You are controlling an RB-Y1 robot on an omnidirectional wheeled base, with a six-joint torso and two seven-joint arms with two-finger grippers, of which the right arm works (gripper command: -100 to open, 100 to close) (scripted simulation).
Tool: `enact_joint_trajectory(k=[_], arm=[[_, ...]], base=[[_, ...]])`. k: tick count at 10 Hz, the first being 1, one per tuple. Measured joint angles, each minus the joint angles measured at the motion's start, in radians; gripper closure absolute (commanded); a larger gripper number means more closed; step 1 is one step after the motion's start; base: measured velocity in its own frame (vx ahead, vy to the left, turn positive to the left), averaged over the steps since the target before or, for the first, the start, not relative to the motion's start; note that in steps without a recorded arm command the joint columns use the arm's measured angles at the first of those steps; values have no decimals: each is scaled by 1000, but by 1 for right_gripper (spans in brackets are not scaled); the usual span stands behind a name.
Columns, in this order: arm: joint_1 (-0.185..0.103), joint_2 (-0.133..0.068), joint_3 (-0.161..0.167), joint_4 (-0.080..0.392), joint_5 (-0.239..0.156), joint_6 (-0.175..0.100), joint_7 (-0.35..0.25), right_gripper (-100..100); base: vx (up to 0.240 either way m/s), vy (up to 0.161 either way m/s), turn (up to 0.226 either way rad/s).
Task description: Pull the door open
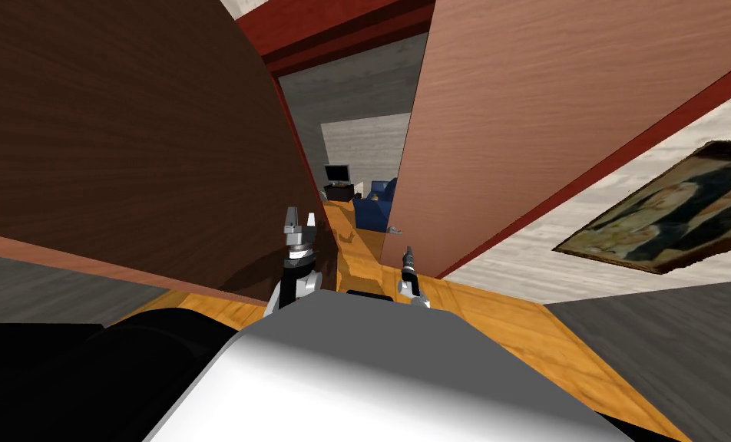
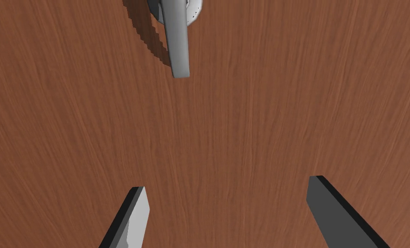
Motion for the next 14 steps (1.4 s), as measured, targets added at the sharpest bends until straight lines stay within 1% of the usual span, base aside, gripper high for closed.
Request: enact_joint_trajectory(k=[1, 3, 5, 6, 7, 8, 9, 10, 11, 12, 13, 14], arm=[[-6, 3, -1, 14, -4, -4, 3, -100], [-26, 13, -6, 61, -13, -18, 9, -100], [-37, 29, -9, 99, -23, -31, 19, -100], [-48, 34, -11, 125, -28, -38, 21, -100], [-50, 35, -11, 128, -28, -40, 21, -100], [-38, 19, -8, 114, -24, -30, 19, -100], [-58, -3, -9, 155, -23, -36, 13, -100], [-47, -20, -8, 140, -20, -27, 10, -100], [-33, -35, -6, 112, -17, -5, 12, -100], [-33, -43, -6, 116, -16, -1, 12, -100], [-41, -47, -6, 134, -16, -9, 9, -100], [-43, -62, -6, 138, -15, -9, 7, -100]], base=[[65, -27, 116], [98, -30, 157], [120, -20, 168], [48, -7, 27], [-54, -33, -21], [-92, -63, -12], [-83, -54, 10], [-63, -44, 8], [-34, -27, 2], [-10, -9, 0], [-5, -4, 12], [-5, -5, 15]])
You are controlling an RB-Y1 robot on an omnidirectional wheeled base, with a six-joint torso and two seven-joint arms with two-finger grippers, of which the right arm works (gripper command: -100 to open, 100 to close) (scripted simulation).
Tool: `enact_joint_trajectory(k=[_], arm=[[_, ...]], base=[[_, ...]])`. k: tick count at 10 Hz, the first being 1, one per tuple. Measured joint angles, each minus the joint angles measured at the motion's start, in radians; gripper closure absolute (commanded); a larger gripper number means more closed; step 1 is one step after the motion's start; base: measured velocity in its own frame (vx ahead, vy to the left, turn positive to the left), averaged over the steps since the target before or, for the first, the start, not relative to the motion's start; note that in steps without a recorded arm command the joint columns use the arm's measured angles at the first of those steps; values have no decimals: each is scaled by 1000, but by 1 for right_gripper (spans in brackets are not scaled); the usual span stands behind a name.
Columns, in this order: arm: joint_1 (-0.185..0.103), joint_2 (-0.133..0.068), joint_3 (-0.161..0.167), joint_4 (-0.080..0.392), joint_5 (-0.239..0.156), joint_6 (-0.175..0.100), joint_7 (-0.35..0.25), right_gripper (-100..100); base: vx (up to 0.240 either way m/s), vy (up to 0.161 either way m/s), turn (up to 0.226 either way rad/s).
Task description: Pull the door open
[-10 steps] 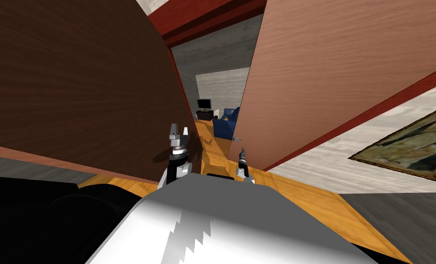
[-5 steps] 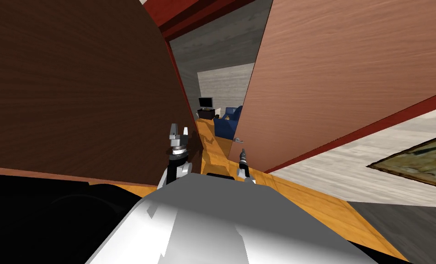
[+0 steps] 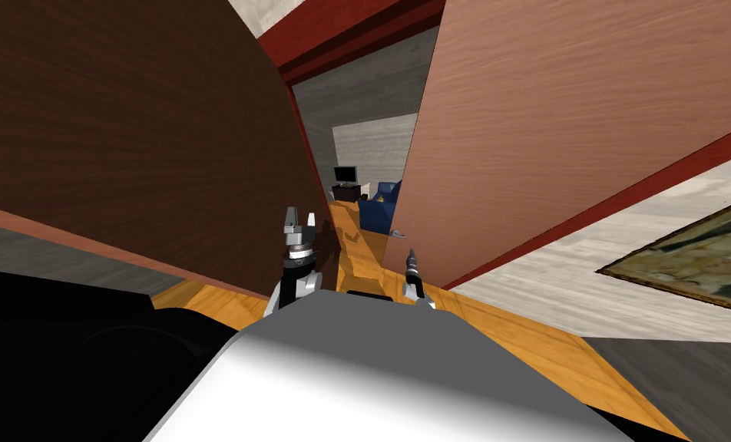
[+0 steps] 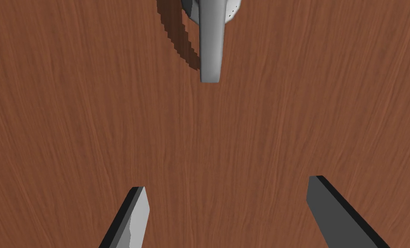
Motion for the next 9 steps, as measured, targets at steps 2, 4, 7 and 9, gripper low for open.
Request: enact_joint_trajectory(k=[2, 4, 7, 9], arm=[[3, -41, 3, 5, 3, 2, -10, -100], [7, -64, 3, -7, 3, 16, -9, -100], [2, -94, 5, 15, 3, 0, -18, -100], [-33, -101, 6, 91, -2, -34, -40, -100]], base=[[-2, -5, 12], [0, 0, 0], [0, 0, 0], [138, 36, -33]])
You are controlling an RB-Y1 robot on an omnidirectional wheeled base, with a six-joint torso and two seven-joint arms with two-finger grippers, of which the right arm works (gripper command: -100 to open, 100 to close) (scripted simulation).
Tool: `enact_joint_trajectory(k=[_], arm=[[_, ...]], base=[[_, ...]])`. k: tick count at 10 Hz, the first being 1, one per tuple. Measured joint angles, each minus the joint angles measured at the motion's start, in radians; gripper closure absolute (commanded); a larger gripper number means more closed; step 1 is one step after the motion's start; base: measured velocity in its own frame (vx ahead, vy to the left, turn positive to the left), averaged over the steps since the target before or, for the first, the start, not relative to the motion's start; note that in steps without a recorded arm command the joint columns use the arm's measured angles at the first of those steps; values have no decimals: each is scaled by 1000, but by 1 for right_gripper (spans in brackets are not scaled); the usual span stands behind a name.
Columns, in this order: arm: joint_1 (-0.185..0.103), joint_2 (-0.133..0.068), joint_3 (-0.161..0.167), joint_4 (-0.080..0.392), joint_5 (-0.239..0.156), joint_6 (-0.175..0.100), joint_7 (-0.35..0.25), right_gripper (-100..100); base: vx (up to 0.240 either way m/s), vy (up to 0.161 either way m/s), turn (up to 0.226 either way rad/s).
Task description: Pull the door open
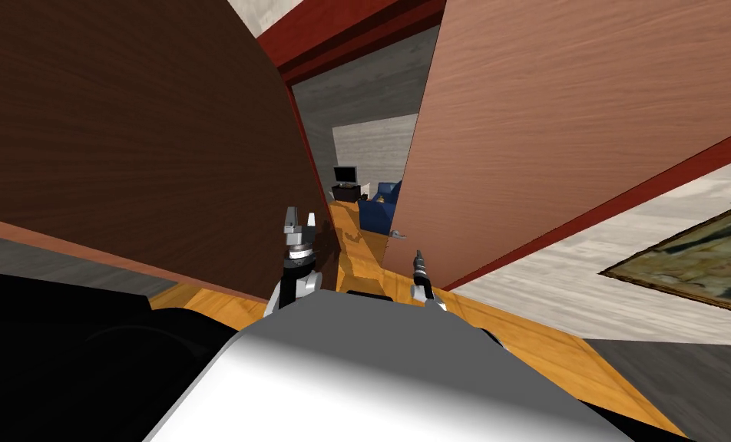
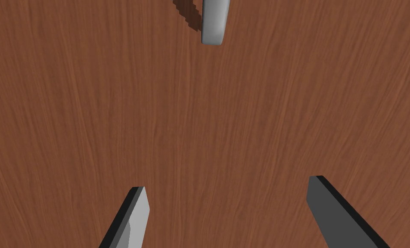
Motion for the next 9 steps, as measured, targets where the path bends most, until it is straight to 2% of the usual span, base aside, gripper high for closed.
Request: enact_joint_trajectory(k=[1, 2, 3, 5, 7, 8, 9], arm=[[27, 12, 1, -49, -1, 20, -5, -100], [37, 31, 0, -80, -2, 42, -4, -100], [50, 50, 2, -99, 0, 46, -5, -100], [36, 57, 2, -76, 0, 33, -9, -100], [24, 84, 3, -55, 0, 13, -17, -100], [21, 96, 2, -60, -1, 14, -15, -100], [37, 109, 3, -92, 0, 24, -11, -100]], base=[[180, 62, -6], [216, 30, -4], [132, 16, 3], [86, -2, -12], [178, 17, -12], [179, 41, -12], [136, 13, -13]])
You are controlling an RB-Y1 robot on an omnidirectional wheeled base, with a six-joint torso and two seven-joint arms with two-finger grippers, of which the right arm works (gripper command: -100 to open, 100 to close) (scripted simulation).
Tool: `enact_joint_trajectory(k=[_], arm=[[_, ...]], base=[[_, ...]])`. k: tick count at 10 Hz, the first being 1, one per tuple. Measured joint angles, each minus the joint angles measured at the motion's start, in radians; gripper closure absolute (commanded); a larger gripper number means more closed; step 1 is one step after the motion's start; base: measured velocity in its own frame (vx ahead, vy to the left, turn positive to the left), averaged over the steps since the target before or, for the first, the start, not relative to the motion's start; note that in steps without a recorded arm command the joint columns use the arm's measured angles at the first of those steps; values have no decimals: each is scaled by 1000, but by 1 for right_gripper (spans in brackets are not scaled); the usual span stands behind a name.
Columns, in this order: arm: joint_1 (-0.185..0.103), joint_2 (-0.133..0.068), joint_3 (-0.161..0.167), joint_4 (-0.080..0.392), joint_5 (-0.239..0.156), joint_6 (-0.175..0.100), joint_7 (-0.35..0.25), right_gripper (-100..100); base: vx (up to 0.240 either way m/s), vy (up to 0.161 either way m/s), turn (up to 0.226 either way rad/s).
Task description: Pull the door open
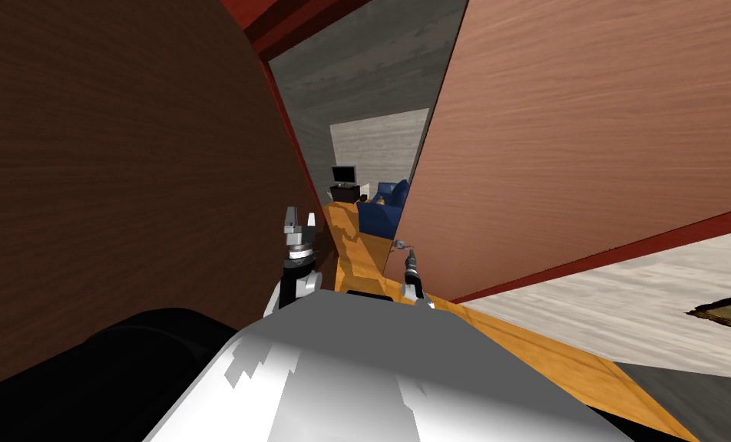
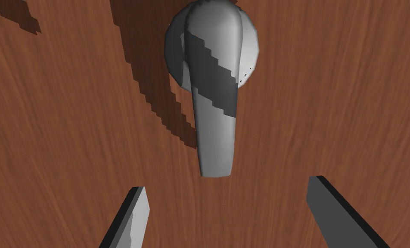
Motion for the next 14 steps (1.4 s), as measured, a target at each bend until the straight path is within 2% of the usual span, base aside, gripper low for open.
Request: enact_joint_trajectory(k=[1, 2, 3, 4, 9, 12, 13, 14], arm=[[-9, 3, 0, 15, 0, -6, -2, -100], [-27, 9, -1, 47, -1, -24, -6, -100], [-20, 20, -1, 26, -1, -20, -4, -100], [-19, 21, -1, 22, -1, -17, -3, 100], [-19, 22, 0, 27, -1, -18, -4, 100], [-24, 18, 3, 22, 0, -14, -7, 100], [-34, 18, 4, 45, 0, -23, -9, 100], [-20, 19, 7, 24, 2, -13, -7, 100]], base=[[176, 23, -12], [221, 32, -19], [97, 13, -2], [-14, -1, 3], [-19, -1, 3], [-157, -30, 34], [-213, -14, 30], [-213, 12, 24]])
